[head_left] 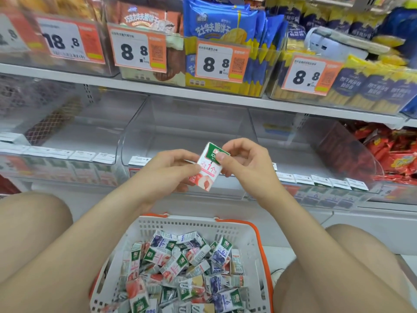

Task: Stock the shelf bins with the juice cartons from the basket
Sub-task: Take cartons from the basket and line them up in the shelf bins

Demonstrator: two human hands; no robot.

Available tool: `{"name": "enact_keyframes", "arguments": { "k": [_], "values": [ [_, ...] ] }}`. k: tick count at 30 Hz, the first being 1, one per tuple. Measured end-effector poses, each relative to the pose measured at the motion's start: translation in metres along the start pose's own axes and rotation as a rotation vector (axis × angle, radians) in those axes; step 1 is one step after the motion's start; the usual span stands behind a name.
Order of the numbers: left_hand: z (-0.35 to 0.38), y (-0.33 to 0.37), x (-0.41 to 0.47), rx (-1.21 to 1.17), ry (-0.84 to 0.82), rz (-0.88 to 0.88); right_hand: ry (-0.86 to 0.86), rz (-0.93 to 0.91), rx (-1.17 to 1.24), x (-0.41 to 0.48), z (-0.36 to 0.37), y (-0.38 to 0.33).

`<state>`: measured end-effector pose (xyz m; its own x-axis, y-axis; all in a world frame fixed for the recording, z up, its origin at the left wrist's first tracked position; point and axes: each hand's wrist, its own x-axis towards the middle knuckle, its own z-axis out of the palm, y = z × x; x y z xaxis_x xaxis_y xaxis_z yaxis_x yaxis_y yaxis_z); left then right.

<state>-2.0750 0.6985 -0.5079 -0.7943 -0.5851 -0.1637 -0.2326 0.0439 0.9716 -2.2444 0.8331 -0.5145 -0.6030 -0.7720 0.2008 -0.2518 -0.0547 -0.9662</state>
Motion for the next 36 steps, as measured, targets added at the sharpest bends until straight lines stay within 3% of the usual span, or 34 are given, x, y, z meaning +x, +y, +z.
{"name": "enact_keyframes", "arguments": {
  "k": [8,14,17,21,25,32,36],
  "values": [
    [-0.058,0.003,-0.018,0.143,0.080,0.189,-0.039,-0.120,-0.103,0.006,0.065,-0.013],
    [-0.131,-0.011,-0.023,0.486,0.585,0.246,0.024,-0.191,-0.151,0.024,0.149,-0.026],
    [-0.171,-0.028,-0.028,0.658,0.746,0.196,0.001,-0.254,-0.203,0.034,0.195,-0.037],
    [-0.213,-0.058,-0.035,0.829,0.749,-0.040,-0.103,-0.445,-0.406,0.059,0.261,-0.042],
    [-0.226,-0.085,-0.040,0.899,0.684,-0.221,-0.188,-0.493,-0.556,0.100,0.322,-0.025],
    [-0.234,-0.118,-0.046,0.945,0.606,-0.155,-0.323,-0.291,-0.722,0.153,0.403,-0.008],
    [-0.234,-0.127,-0.047,0.975,0.601,-0.137,-0.442,-0.137,-0.676,0.160,0.431,-0.007]
  ]
}}
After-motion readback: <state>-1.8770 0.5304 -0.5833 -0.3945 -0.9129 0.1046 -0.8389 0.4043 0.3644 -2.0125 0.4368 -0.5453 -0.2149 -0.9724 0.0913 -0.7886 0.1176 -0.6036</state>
